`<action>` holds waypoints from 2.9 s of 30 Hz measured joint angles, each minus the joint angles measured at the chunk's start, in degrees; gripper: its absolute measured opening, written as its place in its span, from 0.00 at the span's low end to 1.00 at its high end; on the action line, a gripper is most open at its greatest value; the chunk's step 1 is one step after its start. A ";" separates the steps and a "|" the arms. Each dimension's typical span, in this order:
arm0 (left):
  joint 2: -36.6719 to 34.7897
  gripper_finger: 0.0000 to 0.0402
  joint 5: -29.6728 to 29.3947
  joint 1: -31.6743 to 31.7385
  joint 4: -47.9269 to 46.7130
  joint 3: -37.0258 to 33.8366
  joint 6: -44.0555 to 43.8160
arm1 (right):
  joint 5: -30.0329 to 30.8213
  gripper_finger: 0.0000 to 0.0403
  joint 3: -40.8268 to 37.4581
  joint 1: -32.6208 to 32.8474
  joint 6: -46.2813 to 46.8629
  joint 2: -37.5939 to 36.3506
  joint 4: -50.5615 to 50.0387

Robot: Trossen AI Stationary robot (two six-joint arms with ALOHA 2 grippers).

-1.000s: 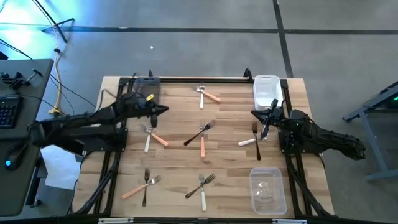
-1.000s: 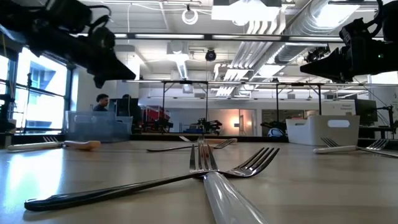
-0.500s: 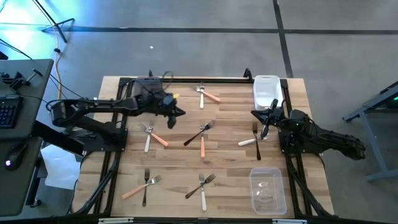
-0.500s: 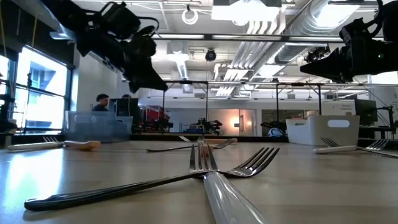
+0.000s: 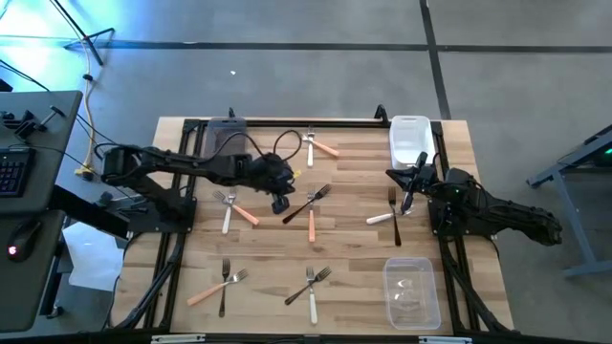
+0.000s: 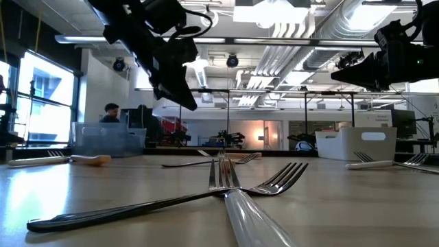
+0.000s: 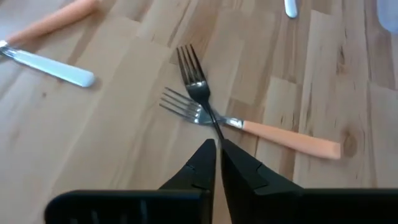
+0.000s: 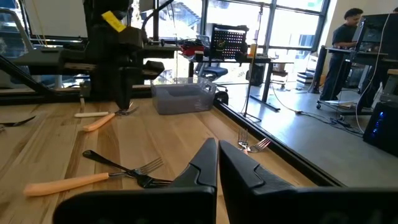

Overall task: Sort silverware by color (type)
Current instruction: Put the top left black fork into the black bin

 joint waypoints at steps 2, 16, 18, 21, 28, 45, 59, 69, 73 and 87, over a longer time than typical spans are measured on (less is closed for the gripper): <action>1.36 0.09 -0.03 -0.64 -0.03 0.49 -1.05 | 0.00 0.00 0.00 -0.02 -0.01 -0.01 -0.01; 10.09 0.38 -4.21 -3.84 0.33 4.93 0.16 | -0.02 0.00 0.00 0.00 0.00 0.00 0.00; 11.52 0.40 -4.36 -3.87 1.22 4.97 0.82 | -0.02 0.00 0.00 -0.02 0.00 0.00 0.00; 13.49 0.40 -4.35 -3.67 3.10 4.97 0.83 | -0.02 0.00 0.00 -0.01 0.00 0.07 0.00; 16.22 0.38 -4.27 -3.84 5.13 4.96 -0.73 | -0.02 0.00 0.00 0.00 0.00 0.00 0.00; 19.75 0.38 -4.17 -5.20 5.56 4.91 -2.18 | -0.02 0.00 0.00 -0.02 -0.01 0.00 0.00; 20.96 0.32 -5.61 -5.27 6.85 4.93 -0.64 | -0.04 0.00 0.00 0.00 -0.01 0.00 -0.01; 21.01 0.14 -5.60 -5.44 6.69 4.93 1.89 | -0.04 0.00 0.00 0.00 -0.02 0.00 -0.02; 21.01 0.09 -5.33 -5.47 6.25 4.93 1.44 | -0.04 0.00 0.00 0.00 -0.02 0.00 0.00; 17.46 0.02 -5.55 -5.40 3.21 4.83 1.52 | -0.04 0.00 0.00 0.00 0.00 -0.03 -0.02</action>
